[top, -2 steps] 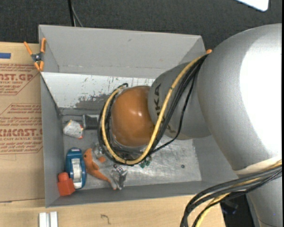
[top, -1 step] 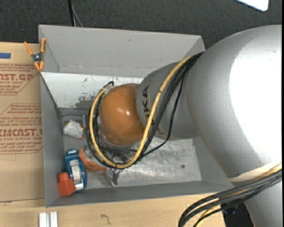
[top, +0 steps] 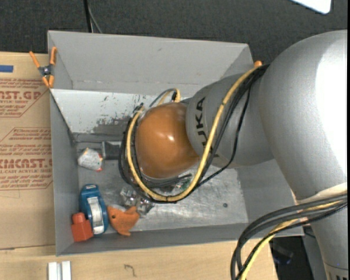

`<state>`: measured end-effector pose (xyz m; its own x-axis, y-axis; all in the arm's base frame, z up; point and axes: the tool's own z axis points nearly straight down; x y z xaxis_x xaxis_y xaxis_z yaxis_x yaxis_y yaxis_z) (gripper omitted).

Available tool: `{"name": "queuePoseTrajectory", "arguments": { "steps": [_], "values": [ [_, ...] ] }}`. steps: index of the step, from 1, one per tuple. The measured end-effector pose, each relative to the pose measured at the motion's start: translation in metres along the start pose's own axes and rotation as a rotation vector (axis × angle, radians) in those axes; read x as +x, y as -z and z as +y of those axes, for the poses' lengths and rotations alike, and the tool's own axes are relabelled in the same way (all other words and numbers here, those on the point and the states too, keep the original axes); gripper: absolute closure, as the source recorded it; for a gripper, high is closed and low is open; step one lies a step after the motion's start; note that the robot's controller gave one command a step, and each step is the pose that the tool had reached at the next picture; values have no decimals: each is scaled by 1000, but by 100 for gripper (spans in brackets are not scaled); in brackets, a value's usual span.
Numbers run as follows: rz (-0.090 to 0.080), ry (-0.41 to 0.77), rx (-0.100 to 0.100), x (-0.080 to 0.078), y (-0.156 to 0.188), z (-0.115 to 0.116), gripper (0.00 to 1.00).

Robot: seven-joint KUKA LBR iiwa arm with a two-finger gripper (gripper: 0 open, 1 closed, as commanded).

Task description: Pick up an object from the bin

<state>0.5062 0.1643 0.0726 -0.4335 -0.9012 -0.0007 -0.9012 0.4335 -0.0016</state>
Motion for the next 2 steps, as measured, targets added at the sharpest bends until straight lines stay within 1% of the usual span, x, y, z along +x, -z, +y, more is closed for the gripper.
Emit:
{"name": "queuePoseTrajectory", "arguments": {
  "steps": [1, 2],
  "values": [
    [0, 0, 0, 0, 0, 0, 100],
    [-1, 134, -4, 57, 162, -30, 100]
  ]
}}
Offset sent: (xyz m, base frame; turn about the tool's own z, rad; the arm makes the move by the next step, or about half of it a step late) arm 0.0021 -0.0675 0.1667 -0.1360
